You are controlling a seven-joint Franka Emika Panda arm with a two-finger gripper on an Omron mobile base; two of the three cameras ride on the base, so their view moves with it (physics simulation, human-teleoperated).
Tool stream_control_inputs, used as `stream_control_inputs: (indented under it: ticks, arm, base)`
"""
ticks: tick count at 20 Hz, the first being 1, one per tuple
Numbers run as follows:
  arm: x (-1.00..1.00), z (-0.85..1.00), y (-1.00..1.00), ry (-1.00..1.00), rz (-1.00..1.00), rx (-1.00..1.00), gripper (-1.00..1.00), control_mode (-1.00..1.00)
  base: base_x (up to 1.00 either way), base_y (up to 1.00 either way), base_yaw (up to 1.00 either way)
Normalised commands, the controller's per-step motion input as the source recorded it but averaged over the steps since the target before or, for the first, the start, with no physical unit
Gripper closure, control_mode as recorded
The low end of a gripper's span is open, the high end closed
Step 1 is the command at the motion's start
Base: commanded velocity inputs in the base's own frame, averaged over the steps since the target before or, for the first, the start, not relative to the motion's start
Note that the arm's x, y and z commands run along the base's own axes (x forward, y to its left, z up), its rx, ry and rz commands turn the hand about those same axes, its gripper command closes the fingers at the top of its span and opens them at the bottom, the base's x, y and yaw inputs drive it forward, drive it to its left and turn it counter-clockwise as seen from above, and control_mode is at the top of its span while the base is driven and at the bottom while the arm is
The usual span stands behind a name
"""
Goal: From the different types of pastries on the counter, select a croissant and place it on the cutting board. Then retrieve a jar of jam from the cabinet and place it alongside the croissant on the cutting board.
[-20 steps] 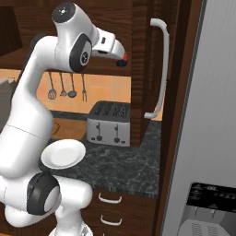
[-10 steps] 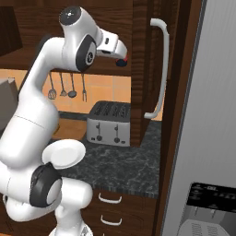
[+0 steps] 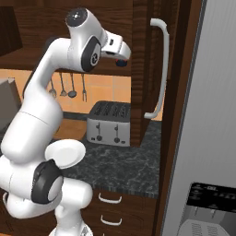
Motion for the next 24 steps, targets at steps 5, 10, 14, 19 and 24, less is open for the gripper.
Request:
stream_control_inputs:
  ticks: [5,10,14,19,24]
  arm:
    - [0.30,-0.10,0.00,0.00,0.00,0.00,-1.00,-1.00]
    - [0.36,-0.04,-0.04,0.00,0.00,0.00,-1.00,-1.00]
    - [0.38,-0.08,-0.06,0.00,0.00,0.00,-1.00,-1.00]
    - [0.37,-0.05,-0.04,0.00,0.00,0.00,-1.00,-1.00]
    - [0.33,-0.07,-0.05,0.00,0.00,0.00,-1.00,-1.00]
  base:
    - [0.00,0.00,0.00]
    - [0.00,0.00,0.00]
    - [0.00,0.00,0.00]
    - [0.00,0.00,0.00]
    - [0.00,0.00,0.00]
